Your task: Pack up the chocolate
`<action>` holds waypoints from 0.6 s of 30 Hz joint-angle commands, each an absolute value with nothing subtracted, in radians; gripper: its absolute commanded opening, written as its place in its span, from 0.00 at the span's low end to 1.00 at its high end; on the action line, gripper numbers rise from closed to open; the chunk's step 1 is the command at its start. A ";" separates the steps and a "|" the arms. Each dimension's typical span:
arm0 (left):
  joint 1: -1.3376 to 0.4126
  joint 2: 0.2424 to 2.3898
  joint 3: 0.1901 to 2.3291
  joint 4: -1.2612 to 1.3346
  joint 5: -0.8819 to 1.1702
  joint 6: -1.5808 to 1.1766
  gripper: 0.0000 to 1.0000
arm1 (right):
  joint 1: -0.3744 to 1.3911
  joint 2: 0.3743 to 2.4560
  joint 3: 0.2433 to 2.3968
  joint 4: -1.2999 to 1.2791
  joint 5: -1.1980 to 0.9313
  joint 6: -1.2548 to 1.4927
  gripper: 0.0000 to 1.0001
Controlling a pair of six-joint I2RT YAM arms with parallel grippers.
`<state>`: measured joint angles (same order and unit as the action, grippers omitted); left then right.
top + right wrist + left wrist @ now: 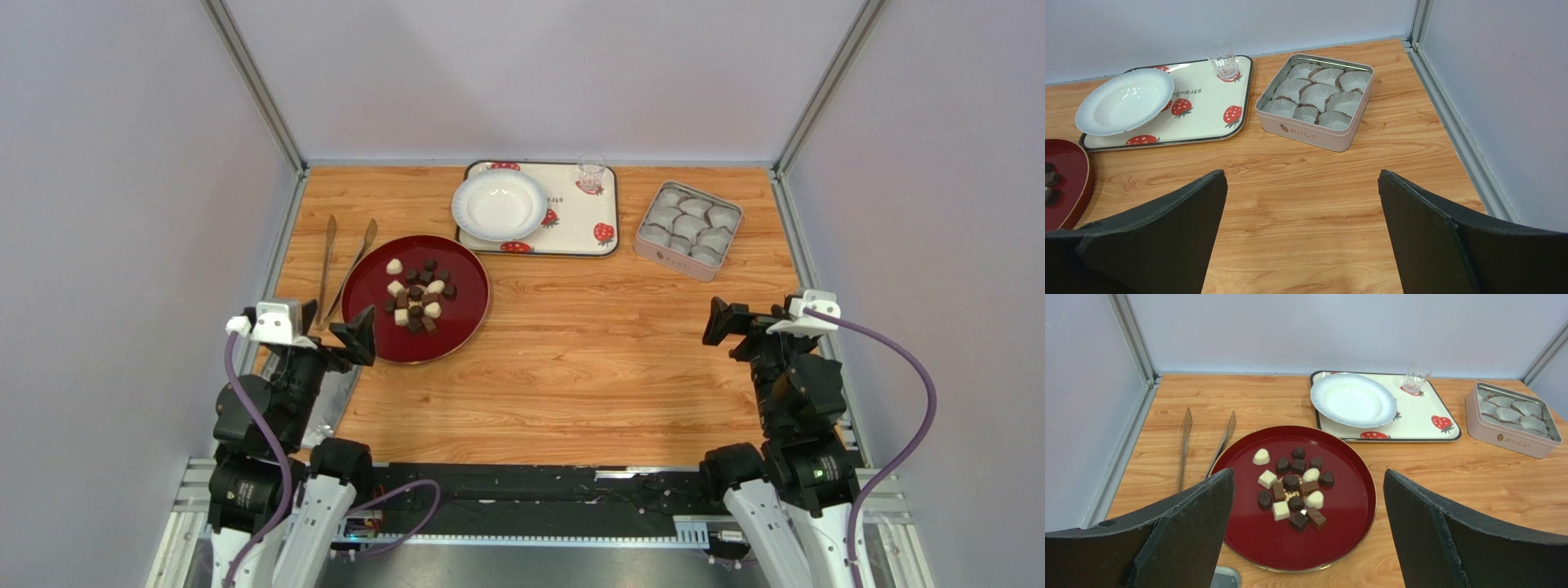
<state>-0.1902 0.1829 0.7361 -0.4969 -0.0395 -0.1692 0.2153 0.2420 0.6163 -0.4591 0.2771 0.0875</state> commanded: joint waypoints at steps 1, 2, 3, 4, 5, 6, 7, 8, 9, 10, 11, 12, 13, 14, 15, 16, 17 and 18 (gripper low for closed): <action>-0.206 0.153 0.765 -0.491 -0.055 -0.152 0.99 | 0.219 0.256 0.655 -0.449 0.259 0.077 1.00; -0.210 0.150 0.765 -0.492 -0.057 -0.153 0.99 | 0.221 0.259 0.655 -0.454 0.258 0.075 0.99; -0.213 0.147 0.765 -0.492 -0.058 -0.152 0.99 | 0.221 0.259 0.657 -0.454 0.258 0.077 1.00; -0.221 0.143 0.765 -0.492 -0.061 -0.153 0.99 | 0.221 0.262 0.661 -0.457 0.258 0.075 1.00; -0.225 0.140 0.765 -0.494 -0.063 -0.153 0.99 | 0.221 0.267 0.661 -0.457 0.256 0.075 1.00; -0.229 0.137 0.765 -0.495 -0.064 -0.153 0.99 | 0.221 0.268 0.661 -0.459 0.253 0.074 1.00; -0.236 0.130 0.765 -0.497 -0.071 -0.155 0.99 | 0.221 0.270 0.661 -0.457 0.252 0.075 1.00; -0.239 0.126 0.764 -0.497 -0.072 -0.155 0.99 | 0.219 0.271 0.661 -0.457 0.250 0.074 1.00; -0.242 0.123 0.764 -0.499 -0.075 -0.155 0.99 | 0.221 0.275 0.661 -0.459 0.247 0.074 1.00; -0.245 0.117 0.764 -0.499 -0.078 -0.156 0.99 | 0.221 0.276 0.661 -0.460 0.244 0.074 0.99; -0.245 0.114 0.762 -0.499 -0.080 -0.156 0.99 | 0.221 0.279 0.663 -0.460 0.244 0.075 1.00; -0.247 0.110 0.762 -0.499 -0.081 -0.156 0.99 | 0.219 0.281 0.664 -0.463 0.244 0.078 0.99; -0.252 0.104 0.764 -0.500 -0.090 -0.158 0.99 | 0.219 0.284 0.664 -0.465 0.248 0.080 1.00; -0.253 0.101 0.762 -0.502 -0.095 -0.160 0.99 | 0.221 0.290 0.669 -0.463 0.250 0.092 0.99; -0.255 0.098 0.762 -0.503 -0.101 -0.161 0.99 | 0.221 0.308 0.673 -0.465 0.249 0.094 0.99; -0.256 0.095 0.762 -0.505 -0.109 -0.161 0.99 | 0.221 0.324 0.678 -0.465 0.230 0.095 0.99; -0.258 0.094 0.762 -0.506 -0.112 -0.161 0.99 | 0.221 0.342 0.696 -0.466 0.216 0.097 0.99; -0.259 0.091 0.762 -0.506 -0.112 -0.161 0.99 | 0.221 0.397 0.707 -0.466 0.207 0.100 1.00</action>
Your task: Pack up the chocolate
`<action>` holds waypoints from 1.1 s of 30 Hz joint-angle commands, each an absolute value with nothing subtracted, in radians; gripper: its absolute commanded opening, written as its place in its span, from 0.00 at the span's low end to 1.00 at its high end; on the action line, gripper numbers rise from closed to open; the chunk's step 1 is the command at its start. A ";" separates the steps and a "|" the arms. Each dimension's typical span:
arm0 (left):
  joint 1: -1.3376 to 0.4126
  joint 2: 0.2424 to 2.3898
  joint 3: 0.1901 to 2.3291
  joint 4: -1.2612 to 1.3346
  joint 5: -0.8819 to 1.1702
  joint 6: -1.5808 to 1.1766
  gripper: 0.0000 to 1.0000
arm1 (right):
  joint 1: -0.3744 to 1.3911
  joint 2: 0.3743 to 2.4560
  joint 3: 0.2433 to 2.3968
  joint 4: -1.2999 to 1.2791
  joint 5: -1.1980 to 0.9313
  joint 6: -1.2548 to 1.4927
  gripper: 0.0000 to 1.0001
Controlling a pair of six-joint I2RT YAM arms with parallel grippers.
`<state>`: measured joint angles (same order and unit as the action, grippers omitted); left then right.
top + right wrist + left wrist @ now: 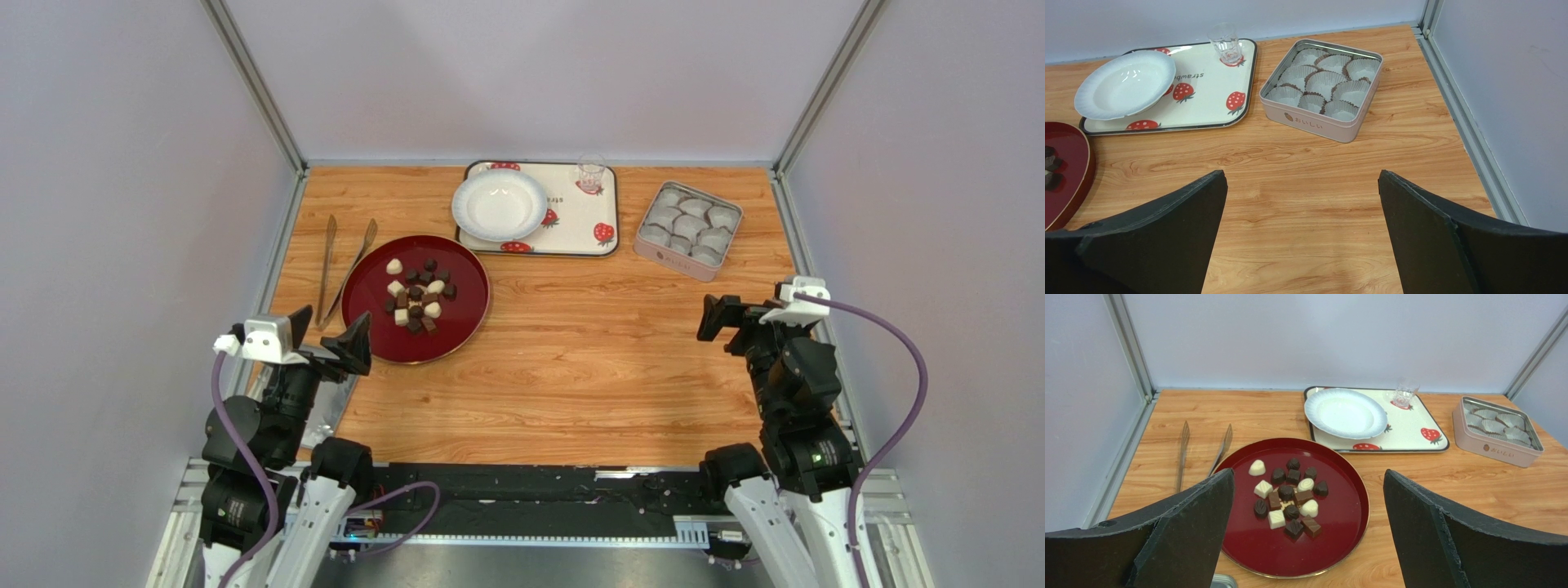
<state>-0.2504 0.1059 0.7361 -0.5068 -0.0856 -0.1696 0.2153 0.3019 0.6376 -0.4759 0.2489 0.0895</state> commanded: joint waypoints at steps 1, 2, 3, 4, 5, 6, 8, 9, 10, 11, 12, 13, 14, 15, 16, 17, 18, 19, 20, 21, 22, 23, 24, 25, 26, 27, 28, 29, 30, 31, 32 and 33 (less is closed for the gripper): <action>-0.264 0.089 0.761 -0.508 -0.113 -0.161 0.99 | 0.221 0.429 0.722 -0.468 0.189 0.106 0.99; -0.265 0.087 0.761 -0.506 -0.117 -0.161 0.99 | 0.221 0.471 0.738 -0.468 0.177 0.109 0.99; -0.267 0.086 0.761 -0.506 -0.117 -0.163 0.99 | 0.221 0.548 0.774 -0.466 0.163 0.118 1.00; -0.271 0.084 0.761 -0.506 -0.117 -0.161 0.99 | 0.221 0.601 0.794 -0.465 0.147 0.126 1.00; -0.273 0.083 0.759 -0.506 -0.120 -0.163 0.99 | 0.221 0.647 0.813 -0.463 0.146 0.135 0.99; -0.275 0.083 0.759 -0.506 -0.120 -0.160 0.99 | 0.221 0.693 0.862 -0.471 0.147 0.153 1.00; -0.279 0.081 0.759 -0.506 -0.124 -0.158 0.99 | 0.221 0.848 0.912 -0.471 0.155 0.160 1.00; -0.281 0.084 0.758 -0.508 -0.124 -0.158 0.99 | 0.219 0.908 0.937 -0.469 0.172 0.161 1.00; -0.284 0.083 0.758 -0.506 -0.124 -0.156 0.99 | 0.213 1.002 0.977 -0.460 0.211 0.166 1.00; -0.285 0.084 0.758 -0.505 -0.124 -0.156 0.99 | 0.204 1.058 0.994 -0.448 0.230 0.176 1.00; -0.287 0.086 0.758 -0.505 -0.124 -0.155 0.99 | 0.187 1.107 1.014 -0.436 0.233 0.190 1.00; -0.288 0.087 0.758 -0.506 -0.123 -0.153 0.99 | 0.140 1.153 1.058 -0.430 0.166 0.204 1.00; -0.288 0.087 0.756 -0.506 -0.121 -0.153 0.99 | 0.118 1.251 1.078 -0.422 0.131 0.210 1.00; -0.290 0.087 0.756 -0.505 -0.121 -0.152 0.99 | 0.097 1.293 1.100 -0.407 0.092 0.216 1.00; -0.291 0.089 0.756 -0.505 -0.120 -0.153 0.99 | 0.062 1.343 1.120 -0.400 0.019 0.219 0.99; -0.293 0.089 0.756 -0.505 -0.118 -0.152 0.99 | 0.048 1.421 1.161 -0.391 -0.033 0.212 0.97; -0.293 0.090 0.756 -0.505 -0.117 -0.150 0.99 | 0.034 1.469 1.182 -0.385 -0.064 0.204 0.96; -0.295 0.092 0.756 -0.505 -0.114 -0.150 0.99 | 0.014 1.509 1.204 -0.385 -0.116 0.198 0.95; -0.295 0.094 0.755 -0.503 -0.110 -0.149 0.99 | 0.009 1.544 1.250 -0.385 -0.142 0.175 0.95; -0.296 0.097 0.753 -0.502 -0.101 -0.144 0.99 | 0.009 1.615 1.270 -0.387 -0.170 0.161 0.95; -0.296 0.098 0.752 -0.499 -0.097 -0.143 0.99 | -0.030 1.641 1.291 -0.385 -0.219 0.146 0.95; -0.296 0.103 0.752 -0.497 -0.094 -0.141 0.99 | -0.035 1.670 1.324 -0.384 -0.236 0.120 0.94; -0.296 0.107 0.752 -0.497 -0.089 -0.140 0.99 | -0.041 1.710 1.337 -0.377 -0.254 0.104 0.94; -0.296 0.109 0.752 -0.497 -0.087 -0.138 0.99 | -0.043 1.732 1.348 -0.373 -0.258 0.094 0.94; -0.296 0.110 0.752 -0.497 -0.086 -0.138 0.99 | -0.043 1.750 1.374 -0.371 -0.255 0.069 0.94; -0.296 0.110 0.752 -0.497 -0.084 -0.137 0.99 | -0.044 1.784 1.384 -0.371 -0.246 0.060 0.94; -0.298 0.113 0.753 -0.495 -0.083 -0.137 0.99 | -0.046 1.799 1.391 -0.371 -0.244 0.055 0.94; -0.298 0.115 0.752 -0.494 -0.081 -0.135 0.99 | -0.048 1.813 1.399 -0.373 -0.245 0.049 0.94; -0.298 0.118 0.752 -0.494 -0.080 -0.135 0.99 | -0.051 1.825 1.404 -0.374 -0.252 0.048 0.94; -0.298 0.118 0.752 -0.494 -0.080 -0.133 0.99 | -0.051 1.844 1.402 -0.376 -0.255 0.045 0.95; -0.298 0.120 0.752 -0.494 -0.078 -0.133 0.99 | -0.052 1.851 1.401 -0.377 -0.256 0.040 0.94; -0.298 0.118 0.752 -0.494 -0.077 -0.133 0.99 | -0.052 1.858 1.396 -0.382 -0.267 0.037 0.94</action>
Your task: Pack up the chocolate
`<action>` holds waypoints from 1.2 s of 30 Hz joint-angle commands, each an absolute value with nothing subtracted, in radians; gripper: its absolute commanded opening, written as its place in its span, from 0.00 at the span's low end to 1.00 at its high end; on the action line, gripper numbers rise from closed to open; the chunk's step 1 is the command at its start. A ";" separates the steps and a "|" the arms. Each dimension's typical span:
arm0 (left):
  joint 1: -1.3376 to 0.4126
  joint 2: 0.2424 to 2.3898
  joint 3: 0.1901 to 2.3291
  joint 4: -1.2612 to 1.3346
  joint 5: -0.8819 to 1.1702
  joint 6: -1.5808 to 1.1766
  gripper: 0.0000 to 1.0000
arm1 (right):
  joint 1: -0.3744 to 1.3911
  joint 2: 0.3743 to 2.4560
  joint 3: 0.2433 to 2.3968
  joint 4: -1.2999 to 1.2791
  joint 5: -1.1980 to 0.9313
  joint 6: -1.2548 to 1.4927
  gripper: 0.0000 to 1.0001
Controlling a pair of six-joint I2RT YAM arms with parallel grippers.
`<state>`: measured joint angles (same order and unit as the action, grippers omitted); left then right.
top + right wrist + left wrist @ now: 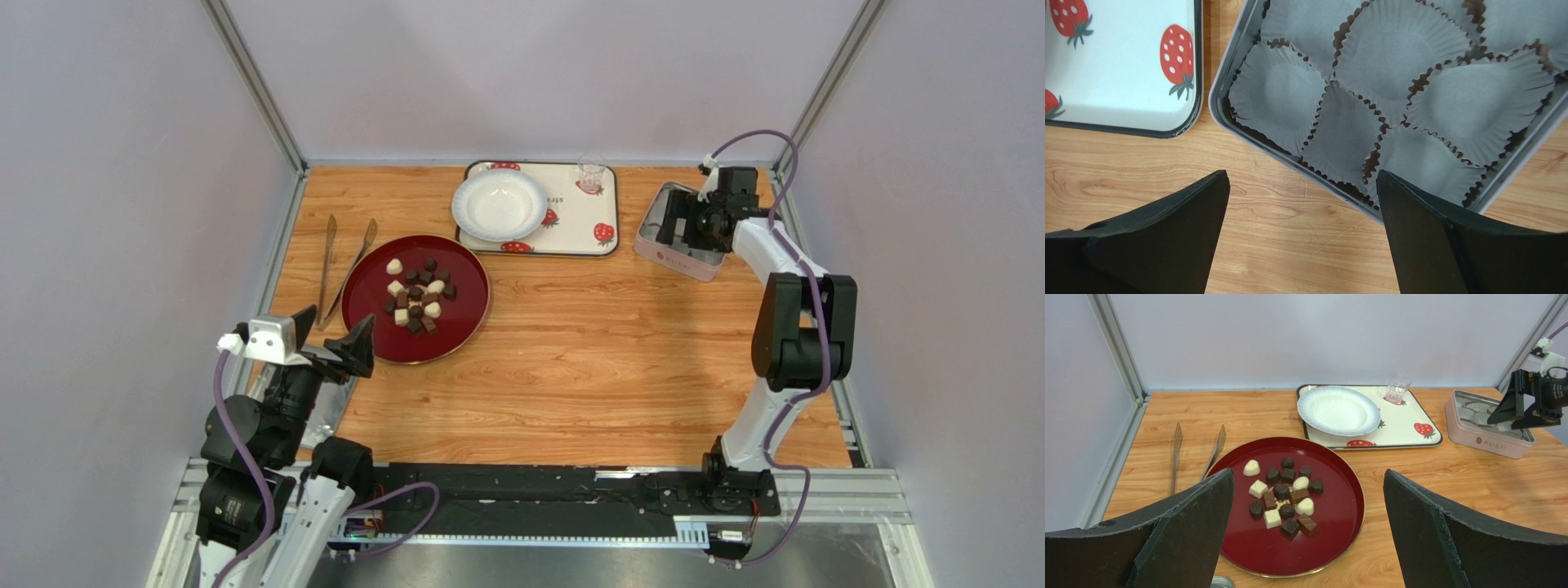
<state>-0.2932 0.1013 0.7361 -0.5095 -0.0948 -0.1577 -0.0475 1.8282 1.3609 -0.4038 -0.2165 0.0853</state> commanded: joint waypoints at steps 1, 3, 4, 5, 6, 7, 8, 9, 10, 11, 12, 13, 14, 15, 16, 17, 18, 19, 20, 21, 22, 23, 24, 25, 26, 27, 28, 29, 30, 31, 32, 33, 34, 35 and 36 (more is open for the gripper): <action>-0.298 0.120 0.752 -0.492 -0.075 -0.135 0.99 | -0.051 1.870 1.391 -0.387 -0.275 0.034 0.94; -0.298 0.121 0.752 -0.492 -0.072 -0.133 0.99 | -0.051 1.871 1.368 -0.393 -0.281 0.026 0.94; -0.298 0.123 0.752 -0.491 -0.071 -0.132 0.99 | -0.051 1.870 1.356 -0.391 -0.279 0.026 0.94; -0.298 0.121 0.752 -0.491 -0.069 -0.132 0.99 | -0.051 1.862 1.342 -0.382 -0.279 0.025 0.94; -0.298 0.123 0.752 -0.492 -0.068 -0.132 0.99 | -0.051 1.859 1.333 -0.382 -0.288 0.025 0.94; -0.298 0.120 0.752 -0.492 -0.066 -0.132 0.99 | -0.051 1.856 1.318 -0.380 -0.293 0.022 0.94; -0.298 0.121 0.750 -0.492 -0.064 -0.132 0.99 | -0.049 1.849 1.312 -0.382 -0.293 0.021 0.94; -0.298 0.118 0.750 -0.492 -0.061 -0.130 0.99 | -0.048 1.844 1.305 -0.382 -0.301 0.023 0.94; -0.298 0.118 0.750 -0.492 -0.061 -0.130 0.99 | -0.045 1.839 1.290 -0.385 -0.307 0.028 0.94; -0.298 0.118 0.750 -0.492 -0.058 -0.132 0.99 | -0.040 1.826 1.284 -0.384 -0.314 0.029 0.94; -0.298 0.115 0.750 -0.492 -0.060 -0.133 0.99 | -0.025 1.816 1.278 -0.385 -0.316 0.034 0.94; -0.298 0.112 0.750 -0.492 -0.060 -0.132 0.99 | -0.014 1.809 1.270 -0.388 -0.316 0.038 0.94; -0.298 0.110 0.750 -0.492 -0.060 -0.133 0.99 | -0.005 1.798 1.249 -0.388 -0.311 0.050 0.94; -0.298 0.107 0.750 -0.494 -0.061 -0.133 0.99 | 0.039 1.770 1.235 -0.384 -0.286 0.061 0.94; -0.298 0.107 0.750 -0.492 -0.061 -0.133 0.99 | 0.058 1.755 1.223 -0.380 -0.266 0.069 0.94; -0.298 0.104 0.750 -0.494 -0.061 -0.133 0.99 | 0.081 1.740 1.194 -0.379 -0.240 0.101 0.94; -0.298 0.103 0.750 -0.494 -0.061 -0.133 0.99 | 0.128 1.705 1.180 -0.376 -0.183 0.113 0.94; -0.298 0.103 0.750 -0.494 -0.060 -0.133 0.99 | 0.156 1.688 1.164 -0.377 -0.152 0.129 0.94; -0.298 0.103 0.750 -0.494 -0.060 -0.135 0.99 | 0.222 1.671 1.143 -0.376 -0.114 0.167 0.94; -0.299 0.100 0.750 -0.494 -0.060 -0.137 0.99 | 0.256 1.648 1.135 -0.374 -0.057 0.188 0.94; -0.299 0.100 0.750 -0.492 -0.060 -0.135 0.99 | 0.288 1.641 1.129 -0.368 -0.037 0.208 0.94; -0.301 0.097 0.750 -0.494 -0.060 -0.137 0.99 | 0.351 1.637 1.126 -0.365 -0.017 0.227 0.94; -0.301 0.095 0.750 -0.494 -0.060 -0.135 0.99 | 0.382 1.638 1.126 -0.359 0.000 0.262 0.94; -0.301 0.095 0.750 -0.494 -0.061 -0.135 0.99 | 0.409 1.646 1.129 -0.350 0.039 0.277 0.94; -0.304 0.094 0.750 -0.494 -0.061 -0.137 0.99 | 0.464 1.652 1.135 -0.342 0.057 0.293 0.94; -0.302 0.092 0.750 -0.497 -0.061 -0.137 0.99 | 0.488 1.663 1.158 -0.336 0.086 0.311 0.94; -0.304 0.091 0.750 -0.495 -0.061 -0.137 0.99 | 0.511 1.686 1.176 -0.334 0.101 0.321 0.94; -0.304 0.092 0.750 -0.495 -0.061 -0.137 0.99 | 0.547 1.704 1.193 -0.336 0.112 0.324 0.94; -0.304 0.092 0.750 -0.499 -0.061 -0.138 0.99 | 0.563 1.722 1.212 -0.336 0.117 0.325 0.94; -0.305 0.092 0.750 -0.499 -0.061 -0.138 0.99 | 0.574 1.761 1.254 -0.342 0.118 0.328 0.94; -0.305 0.092 0.750 -0.497 -0.063 -0.138 0.99 | 0.595 1.775 1.271 -0.350 0.132 0.330 0.94; -0.305 0.094 0.750 -0.499 -0.063 -0.138 0.99 | 0.603 1.788 1.293 -0.356 0.140 0.330 0.92; -0.305 0.092 0.750 -0.500 -0.064 -0.137 0.99 | 0.607 1.799 1.330 -0.388 0.150 0.333 0.91; -0.305 0.094 0.750 -0.502 -0.066 -0.137 0.99 | 0.618 1.802 1.342 -0.403 0.170 0.336 0.90; -0.305 0.095 0.750 -0.500 -0.067 -0.137 0.99 | 0.623 1.792 1.344 -0.411 0.182 0.339 0.90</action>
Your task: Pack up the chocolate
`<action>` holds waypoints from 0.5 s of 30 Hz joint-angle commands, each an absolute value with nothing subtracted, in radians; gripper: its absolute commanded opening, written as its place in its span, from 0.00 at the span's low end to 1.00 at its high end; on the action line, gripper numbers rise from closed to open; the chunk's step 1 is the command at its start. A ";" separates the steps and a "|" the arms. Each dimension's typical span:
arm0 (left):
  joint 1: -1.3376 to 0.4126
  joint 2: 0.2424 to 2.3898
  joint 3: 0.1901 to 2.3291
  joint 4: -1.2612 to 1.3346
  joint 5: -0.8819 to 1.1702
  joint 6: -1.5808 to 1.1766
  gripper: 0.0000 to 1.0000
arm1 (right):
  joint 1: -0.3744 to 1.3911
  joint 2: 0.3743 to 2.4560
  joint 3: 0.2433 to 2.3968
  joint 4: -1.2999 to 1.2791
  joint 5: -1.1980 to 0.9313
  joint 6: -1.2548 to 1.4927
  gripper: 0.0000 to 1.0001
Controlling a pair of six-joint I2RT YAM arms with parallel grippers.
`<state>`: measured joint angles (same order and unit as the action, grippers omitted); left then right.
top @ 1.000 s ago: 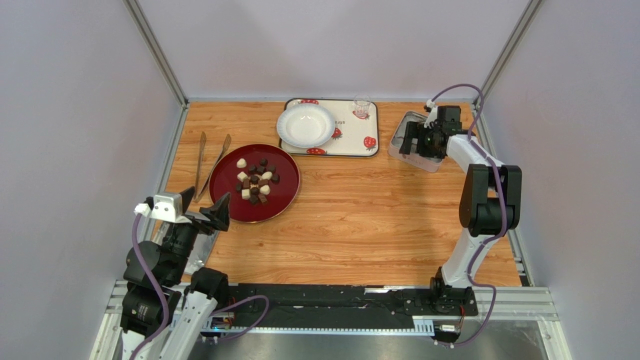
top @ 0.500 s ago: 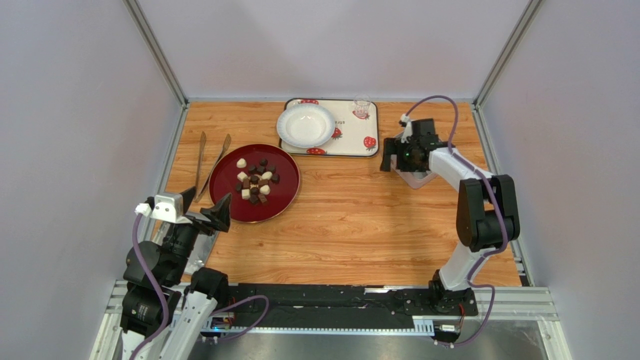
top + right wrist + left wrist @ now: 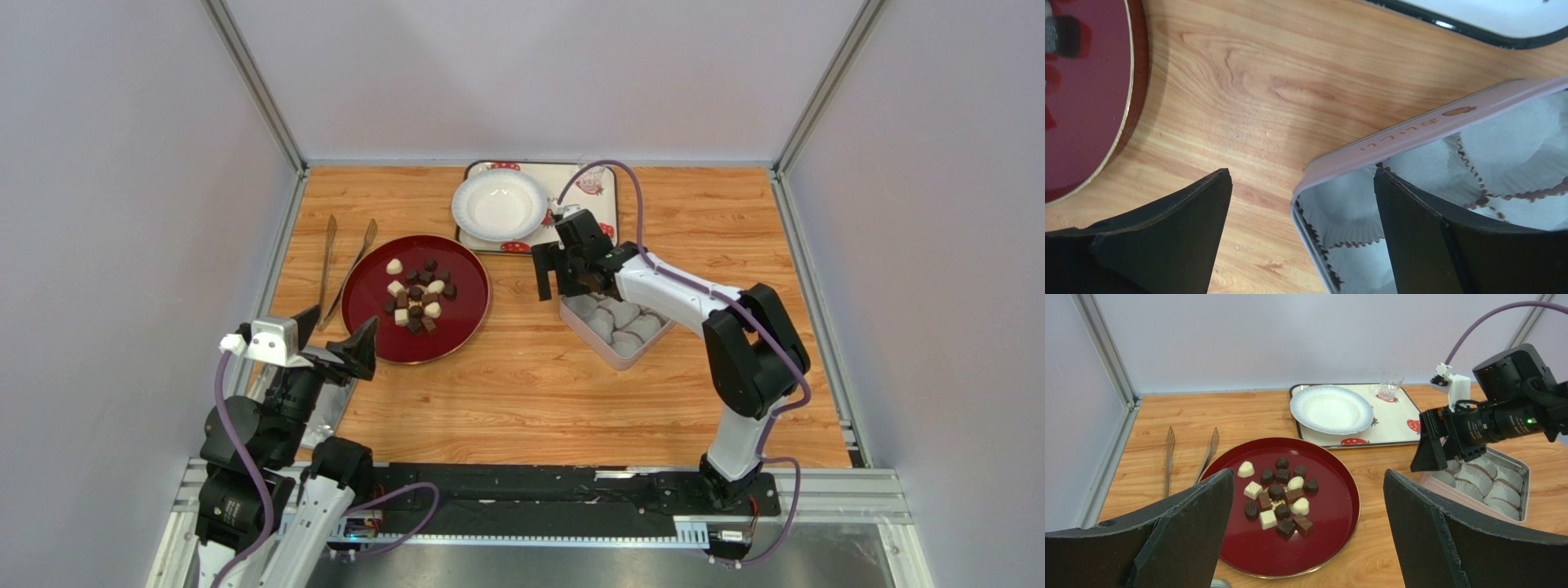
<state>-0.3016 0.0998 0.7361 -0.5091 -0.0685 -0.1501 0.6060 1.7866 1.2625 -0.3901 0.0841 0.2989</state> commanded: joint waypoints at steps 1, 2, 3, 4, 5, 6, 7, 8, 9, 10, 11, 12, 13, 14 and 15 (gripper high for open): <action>-0.305 0.098 0.752 -0.500 -0.067 -0.137 0.99 | 0.624 1.775 1.333 -0.414 0.192 0.344 0.90; -0.305 0.100 0.750 -0.500 -0.066 -0.137 0.99 | 0.627 1.726 1.322 -0.414 0.199 0.348 0.91; -0.305 0.101 0.750 -0.500 -0.066 -0.137 0.99 | 0.627 1.698 1.312 -0.416 0.201 0.350 0.91; -0.307 0.106 0.750 -0.500 -0.066 -0.137 0.99 | 0.629 1.674 1.298 -0.428 0.209 0.356 0.91; -0.305 0.109 0.752 -0.497 -0.064 -0.135 0.99 | 0.629 1.645 1.275 -0.439 0.219 0.359 0.92; -0.307 0.112 0.752 -0.499 -0.064 -0.135 0.99 | 0.627 1.597 1.260 -0.452 0.221 0.362 0.92; -0.307 0.113 0.753 -0.500 -0.064 -0.135 0.98 | 0.629 1.574 1.247 -0.487 0.215 0.361 0.92; -0.307 0.120 0.752 -0.502 -0.064 -0.133 0.98 | 0.627 1.553 1.215 -0.506 0.197 0.359 0.92; -0.307 0.123 0.753 -0.503 -0.064 -0.133 0.98 | 0.627 1.508 1.195 -0.527 0.183 0.360 0.92; -0.307 0.130 0.753 -0.503 -0.064 -0.133 0.98 | 0.629 1.482 1.172 -0.561 0.166 0.362 0.92; -0.307 0.135 0.755 -0.506 -0.064 -0.133 0.98 | 0.629 1.454 1.139 -0.575 0.135 0.374 0.92; -0.307 0.140 0.755 -0.508 -0.063 -0.133 0.98 | 0.629 1.386 1.076 -0.589 0.127 0.386 0.92; -0.307 0.147 0.756 -0.508 -0.063 -0.133 0.98 | 0.627 1.353 1.036 -0.612 0.123 0.405 0.92; -0.305 0.152 0.756 -0.509 -0.061 -0.132 0.98 | 0.629 1.313 1.001 -0.623 0.111 0.434 0.92; -0.307 0.155 0.758 -0.508 -0.060 -0.132 0.98 | 0.627 1.280 0.935 -0.644 0.106 0.452 0.92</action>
<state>-0.3016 0.1261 0.7361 -0.5110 -0.0685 -0.1501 0.6254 1.3964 1.0874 -0.5259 0.1463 0.3691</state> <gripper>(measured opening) 0.983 0.919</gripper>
